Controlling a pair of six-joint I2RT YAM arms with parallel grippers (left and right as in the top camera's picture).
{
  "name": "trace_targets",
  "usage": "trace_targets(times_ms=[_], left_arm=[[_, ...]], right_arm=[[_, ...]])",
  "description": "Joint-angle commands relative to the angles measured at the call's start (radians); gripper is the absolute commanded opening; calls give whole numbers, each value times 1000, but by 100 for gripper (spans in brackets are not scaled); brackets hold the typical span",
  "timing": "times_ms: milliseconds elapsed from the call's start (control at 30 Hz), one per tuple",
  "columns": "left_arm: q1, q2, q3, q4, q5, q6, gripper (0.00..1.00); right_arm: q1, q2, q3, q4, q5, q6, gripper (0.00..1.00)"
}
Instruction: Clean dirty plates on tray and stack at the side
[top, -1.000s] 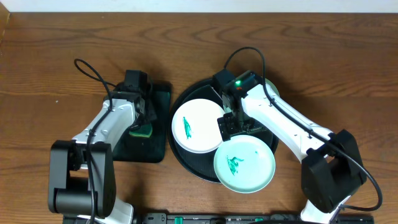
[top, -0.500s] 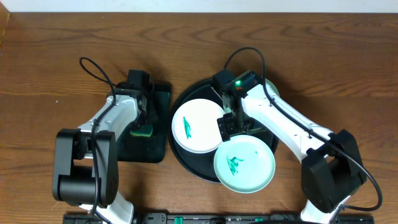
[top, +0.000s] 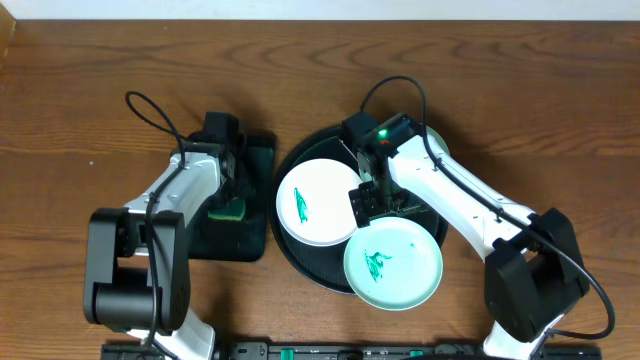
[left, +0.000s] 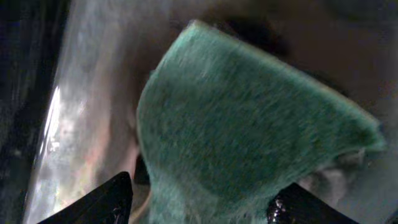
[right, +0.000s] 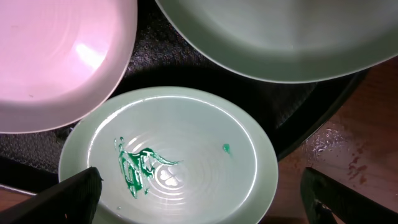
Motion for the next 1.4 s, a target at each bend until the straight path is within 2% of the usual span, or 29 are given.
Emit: trace_targets(times_ms=[0,200,400,633,1100,1367], left_arm=[[3,-58,-18,-25,-10,6,72],[2,-98,-18,-37,1,8,73],[2,-98,-18,-27,48,75,71],[2,-96,-18,-5,48,82,57],[2,-58,-19,29,48,81,56],[2,-4,-19,40,48,81,49]], right_arm=[[6,-4,0,1,0,-3,99],[10,-4,0,5,-1,-3,99],[11,-4,0,5,-1,-3,99],[11,-4,0,13,-6,-3,99],[11,-4,0,11,-8,-3,99],[11,-4,0,10,-12,-2,99]])
